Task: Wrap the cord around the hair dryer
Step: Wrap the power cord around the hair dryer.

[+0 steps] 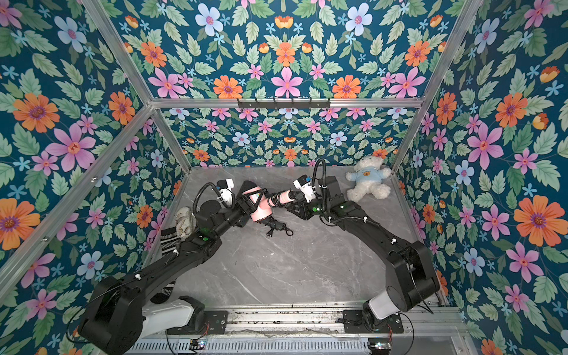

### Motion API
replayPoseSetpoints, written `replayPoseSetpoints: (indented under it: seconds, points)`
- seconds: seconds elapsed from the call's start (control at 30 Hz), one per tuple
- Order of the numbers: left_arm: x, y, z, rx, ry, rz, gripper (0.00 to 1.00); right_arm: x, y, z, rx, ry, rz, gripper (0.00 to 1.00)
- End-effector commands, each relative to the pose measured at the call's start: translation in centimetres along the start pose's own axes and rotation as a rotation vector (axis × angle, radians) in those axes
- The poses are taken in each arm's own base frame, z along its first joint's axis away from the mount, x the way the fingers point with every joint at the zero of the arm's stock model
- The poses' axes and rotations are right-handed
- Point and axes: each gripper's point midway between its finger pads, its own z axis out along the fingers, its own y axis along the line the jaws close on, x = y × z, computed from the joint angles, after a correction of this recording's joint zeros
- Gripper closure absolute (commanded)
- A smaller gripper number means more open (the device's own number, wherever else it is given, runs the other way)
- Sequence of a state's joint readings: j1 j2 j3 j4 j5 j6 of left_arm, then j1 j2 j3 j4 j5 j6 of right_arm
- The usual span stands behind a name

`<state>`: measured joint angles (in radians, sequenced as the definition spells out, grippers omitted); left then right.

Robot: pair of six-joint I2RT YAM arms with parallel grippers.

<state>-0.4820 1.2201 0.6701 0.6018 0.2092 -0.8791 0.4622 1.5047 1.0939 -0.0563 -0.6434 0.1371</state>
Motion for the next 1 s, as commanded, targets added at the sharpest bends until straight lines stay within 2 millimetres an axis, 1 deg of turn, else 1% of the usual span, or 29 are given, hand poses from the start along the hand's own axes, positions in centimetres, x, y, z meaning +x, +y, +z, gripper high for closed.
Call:
replayPoseSetpoints:
  seconds: [0.0, 0.1, 0.2, 0.3, 0.47, 0.6, 0.7, 0.87, 0.97]
  points:
    - [-2.7, 1.2, -0.4, -0.075, -0.166, -0.144, 1.00, -0.5, 0.4, 0.2, 0.024, -0.063, -0.018, 1.00]
    - [-2.6, 2.7, -0.8, -0.126, -0.211, -0.247, 1.00, -0.1, 0.7, 0.4, 0.038, -0.107, -0.034, 1.00]
    - [-2.1, 3.3, -1.1, -0.189, -0.229, -0.277, 1.00, 0.1, 1.0, 0.8, 0.054, -0.157, -0.038, 1.00]
    - [-2.1, 3.2, -1.3, -0.264, -0.239, -0.246, 1.00, 0.4, 1.4, 1.4, 0.104, -0.161, -0.094, 1.00]
    - [-2.1, 3.9, -2.2, -0.404, -0.238, -0.150, 1.00, 1.0, 1.6, 2.1, 0.205, -0.118, -0.204, 1.00]
    - [-2.1, 5.0, -2.7, -0.516, -0.212, -0.069, 1.00, 1.8, 2.0, 2.2, 0.296, -0.054, -0.311, 1.00]
    - [-1.7, 6.1, -3.1, -0.585, -0.196, -0.036, 1.00, 1.9, 2.4, 2.1, 0.371, -0.016, -0.398, 1.00]
    - [-1.4, 7.5, -3.8, -0.687, -0.167, 0.051, 1.00, 1.6, 3.0, 1.7, 0.382, 0.040, -0.411, 1.00]
    - [-1.5, 7.7, -4.4, -0.731, -0.171, 0.127, 1.00, 1.7, 3.5, 1.3, 0.373, 0.103, -0.366, 1.00]
